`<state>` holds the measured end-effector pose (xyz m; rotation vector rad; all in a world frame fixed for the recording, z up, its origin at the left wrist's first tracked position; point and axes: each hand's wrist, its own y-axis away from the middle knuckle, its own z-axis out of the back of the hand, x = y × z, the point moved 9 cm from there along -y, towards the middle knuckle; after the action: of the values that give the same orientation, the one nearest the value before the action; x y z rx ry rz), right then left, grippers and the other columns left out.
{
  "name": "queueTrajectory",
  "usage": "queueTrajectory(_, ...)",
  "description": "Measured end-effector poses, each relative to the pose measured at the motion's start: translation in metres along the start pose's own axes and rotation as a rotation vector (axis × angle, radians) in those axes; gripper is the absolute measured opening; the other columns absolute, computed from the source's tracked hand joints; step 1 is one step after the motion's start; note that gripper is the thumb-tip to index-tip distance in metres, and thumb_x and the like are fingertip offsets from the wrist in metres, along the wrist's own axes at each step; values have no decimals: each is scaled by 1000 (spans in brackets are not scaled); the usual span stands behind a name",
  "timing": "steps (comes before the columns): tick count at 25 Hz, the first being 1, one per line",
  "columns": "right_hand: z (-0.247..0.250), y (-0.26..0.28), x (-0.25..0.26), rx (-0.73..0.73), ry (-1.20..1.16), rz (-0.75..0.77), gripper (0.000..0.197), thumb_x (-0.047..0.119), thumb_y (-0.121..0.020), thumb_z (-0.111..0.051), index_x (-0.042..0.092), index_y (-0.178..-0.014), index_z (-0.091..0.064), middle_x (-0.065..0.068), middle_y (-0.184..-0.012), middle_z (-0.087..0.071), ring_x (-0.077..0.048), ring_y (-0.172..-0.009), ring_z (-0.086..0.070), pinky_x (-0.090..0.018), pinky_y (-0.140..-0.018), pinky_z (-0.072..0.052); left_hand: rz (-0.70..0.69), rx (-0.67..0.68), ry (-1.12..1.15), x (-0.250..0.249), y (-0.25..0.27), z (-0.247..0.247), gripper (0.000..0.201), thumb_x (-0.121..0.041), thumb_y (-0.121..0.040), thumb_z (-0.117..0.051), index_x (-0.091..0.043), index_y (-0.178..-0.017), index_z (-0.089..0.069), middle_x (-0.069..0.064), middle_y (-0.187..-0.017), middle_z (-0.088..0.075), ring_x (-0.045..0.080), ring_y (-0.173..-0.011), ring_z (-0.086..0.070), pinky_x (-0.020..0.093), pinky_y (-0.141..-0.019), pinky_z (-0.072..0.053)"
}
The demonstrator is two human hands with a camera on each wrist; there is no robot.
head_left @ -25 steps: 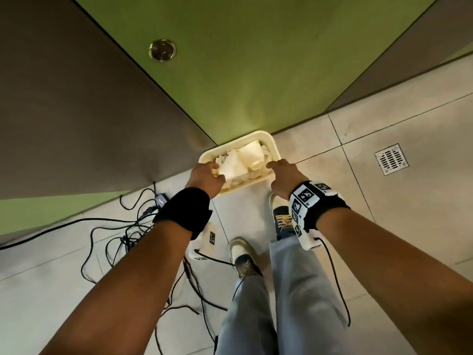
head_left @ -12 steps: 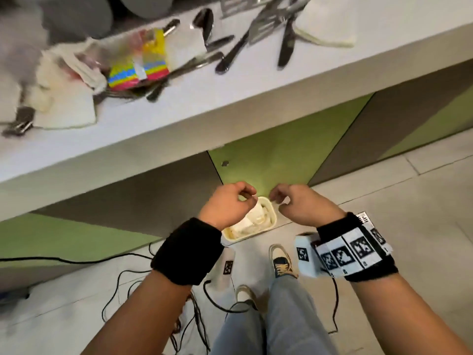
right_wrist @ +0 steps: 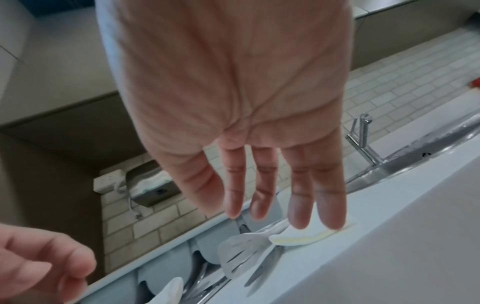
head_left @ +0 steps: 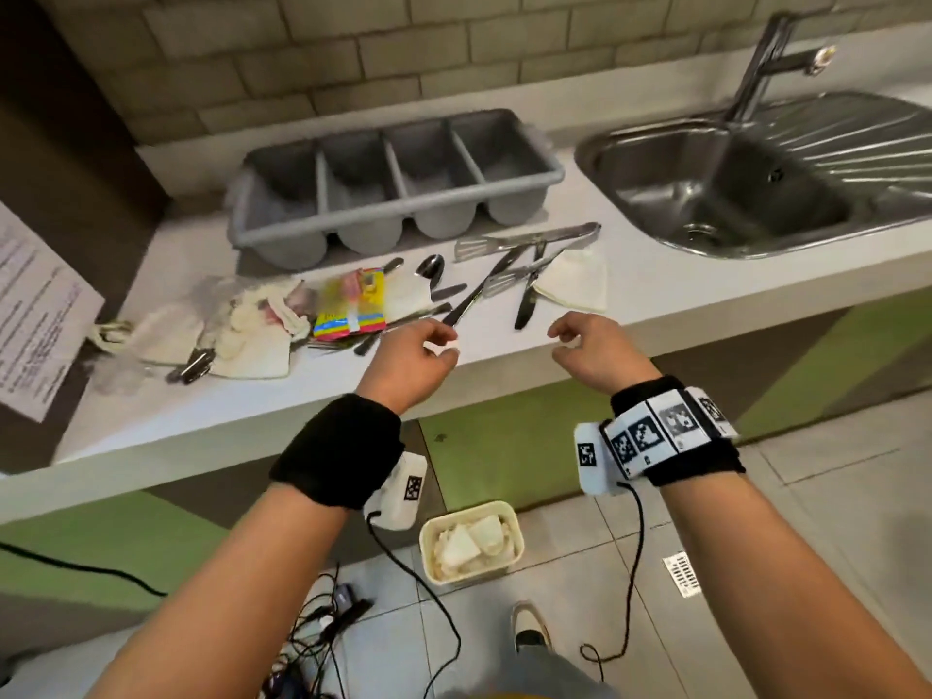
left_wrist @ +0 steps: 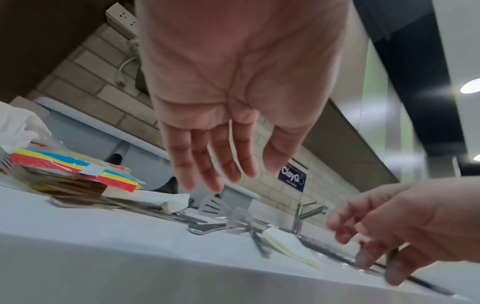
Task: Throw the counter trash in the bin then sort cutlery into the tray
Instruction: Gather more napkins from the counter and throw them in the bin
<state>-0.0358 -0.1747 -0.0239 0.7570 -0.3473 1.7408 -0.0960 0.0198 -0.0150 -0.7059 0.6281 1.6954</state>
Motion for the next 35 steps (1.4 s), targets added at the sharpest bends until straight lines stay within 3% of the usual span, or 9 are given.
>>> queueTrajectory(4, 11, -45, -10, -25, 32, -71, 36, 8, -83, -54, 9, -119, -59, -15, -125, -58, -29, -113, -55, -24, -85, -39, 45, -120, -149, 9, -46, 19, 32, -12, -85, -57, -11, -116, -62, 13, -126, -58, 29, -114, -56, 33, -99, -44)
queueTrajectory(8, 21, -85, -40, -68, 152, -188, 44, 12, -83, -51, 13, -127, -51, -18, -132, -47, -38, -119, -49, -39, -101, -43, 92, -102, -388, 21, -80, 25, 46, -16, -85, -58, -15, -130, -49, 12, -138, -47, 27, -128, -45, 33, -107, -34)
queueTrajectory(13, 32, -112, -65, -110, 169, -293, 57, 25, -88, -53, 22, -141, -32, -21, -138, -34, -44, -123, -42, -44, -99, -41, 170, 98, -710, 39, -106, 11, 72, -20, -77, -61, -26, -142, -30, 10, -140, -45, 30, -127, -48, 42, -109, -34)
queueTrajectory(18, 29, -133, -74, -33, 197, -291, 90, 32, -80, -67, 30, -148, -9, -23, -139, -31, -43, -112, -55, -40, -92, -47, 218, 200, -884, 43, -116, 5, 80, -9, -80, -49, -40, -146, -15, 5, -152, -31, 30, -137, -36, 56, -116, -14)
queueTrajectory(23, 33, -148, -75, -11, 187, -254, 88, 25, -74, -74, 20, -144, -22, -19, -136, -45, -36, -119, -54, -38, -97, -45, 194, 174, -976, 44, -127, 0, 66, -19, -84, -49, -37, -143, -24, 6, -136, -49, 29, -126, -48, 62, -113, -16)
queueTrajectory(26, 36, -154, -82, -44, 85, -322, 92, 17, -74, -76, 8, -144, -17, -21, -134, -52, -36, -124, -51, -40, -101, -43, 144, 95, -978, 40, -131, 1, 55, -25, -86, -51, -33, -137, -34, 2, -129, -55, 27, -121, -53, 62, -113, -14)
queueTrajectory(28, 38, -155, -84, -49, 66, -380, 90, 16, -76, -75, 0, -143, -16, -23, -135, -51, -36, -127, -48, -40, -102, -41, 110, 42, -901, 30, -136, 11, 47, -18, -88, -46, -30, -133, -42, 1, -129, -58, 26, -119, -55, 50, -108, -30)
queueTrajectory(30, 41, -157, -83, -53, 91, -391, 78, 17, -79, -72, -7, -138, -26, -23, -136, -50, -35, -128, -47, -38, -103, -40, 87, -15, -808, 19, -140, 24, 48, -12, -88, -43, -30, -132, -46, 5, -131, -59, 29, -117, -57, 40, -97, -44)
queueTrajectory(35, 48, -158, -74, -108, 58, -311, 42, 8, -88, -56, -10, -124, -47, -27, -130, -54, -38, -122, -51, -37, -95, -43, 56, -231, -491, 1, -141, 63, 42, -12, -92, -41, -22, -130, -52, 18, -118, -67, 37, -110, -60, 38, -94, -48)
